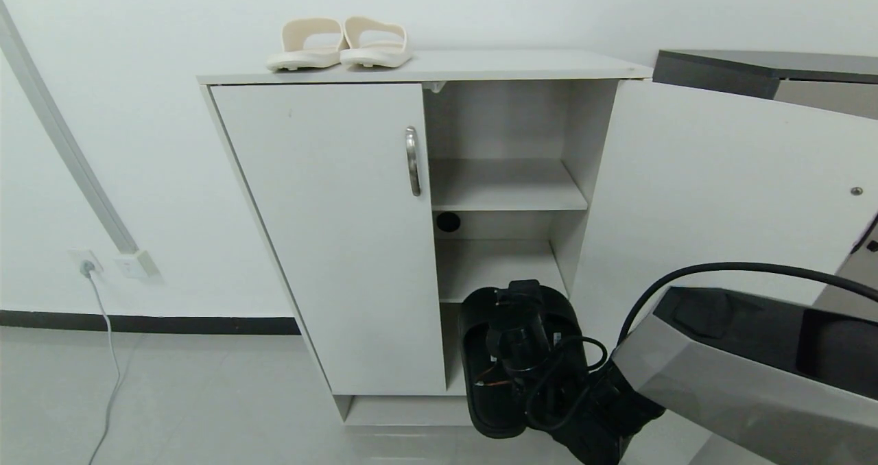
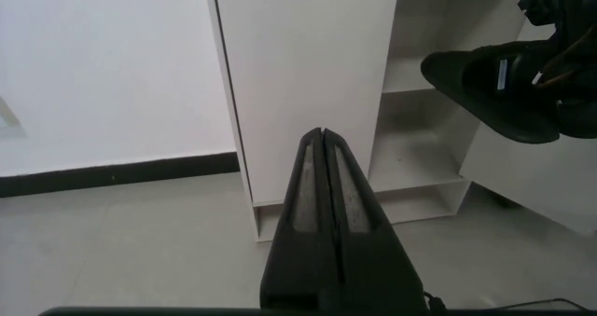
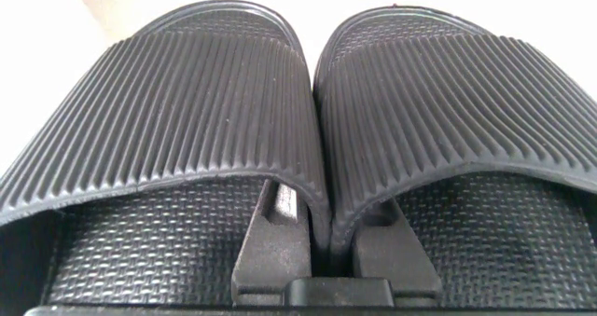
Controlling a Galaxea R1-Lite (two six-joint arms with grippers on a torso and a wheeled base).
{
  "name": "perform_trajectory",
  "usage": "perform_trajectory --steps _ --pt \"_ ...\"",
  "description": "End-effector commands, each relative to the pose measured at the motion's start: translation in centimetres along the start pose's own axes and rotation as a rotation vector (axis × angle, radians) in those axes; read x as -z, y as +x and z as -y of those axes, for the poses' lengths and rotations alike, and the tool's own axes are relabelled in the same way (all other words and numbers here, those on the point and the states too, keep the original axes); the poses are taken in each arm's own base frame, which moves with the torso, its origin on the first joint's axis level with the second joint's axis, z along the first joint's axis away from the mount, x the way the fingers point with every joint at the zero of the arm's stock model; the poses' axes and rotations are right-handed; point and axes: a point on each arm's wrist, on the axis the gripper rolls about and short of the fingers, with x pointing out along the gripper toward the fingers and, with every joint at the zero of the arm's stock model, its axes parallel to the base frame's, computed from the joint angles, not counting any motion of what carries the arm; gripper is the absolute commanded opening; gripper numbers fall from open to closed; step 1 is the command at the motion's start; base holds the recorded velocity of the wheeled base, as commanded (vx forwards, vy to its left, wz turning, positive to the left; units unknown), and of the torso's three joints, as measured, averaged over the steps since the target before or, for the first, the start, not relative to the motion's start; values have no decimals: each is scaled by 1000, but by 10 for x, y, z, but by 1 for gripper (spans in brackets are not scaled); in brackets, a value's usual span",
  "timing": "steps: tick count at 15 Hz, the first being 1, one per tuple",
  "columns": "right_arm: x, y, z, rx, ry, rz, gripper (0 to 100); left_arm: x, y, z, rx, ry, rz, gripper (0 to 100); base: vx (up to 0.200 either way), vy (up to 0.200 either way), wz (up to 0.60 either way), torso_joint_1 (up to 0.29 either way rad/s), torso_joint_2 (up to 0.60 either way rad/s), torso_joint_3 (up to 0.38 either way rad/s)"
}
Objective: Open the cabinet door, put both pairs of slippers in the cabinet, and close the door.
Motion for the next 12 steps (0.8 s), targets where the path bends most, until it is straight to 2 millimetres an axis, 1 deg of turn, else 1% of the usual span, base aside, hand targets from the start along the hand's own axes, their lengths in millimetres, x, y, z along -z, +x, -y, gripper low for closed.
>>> perform_trajectory --steps 1,3,5,12 --pt "3 1 -1 0 -4 -4 0 0 0 0 0 0 -1 0 0 0 0 0 0 0" --pt "5 1 -1 2 -7 -7 0 0 0 0 0 0 -1 0 0 0 0 -1 1 -47" --pt "8 4 -3 8 -9 -6 0 0 0 0 0 0 -1 0 0 0 0 0 2 -149" --pt "14 7 -3 11 -12 -9 0 0 0 0 0 0 -3 0 0 0 0 3 2 -196"
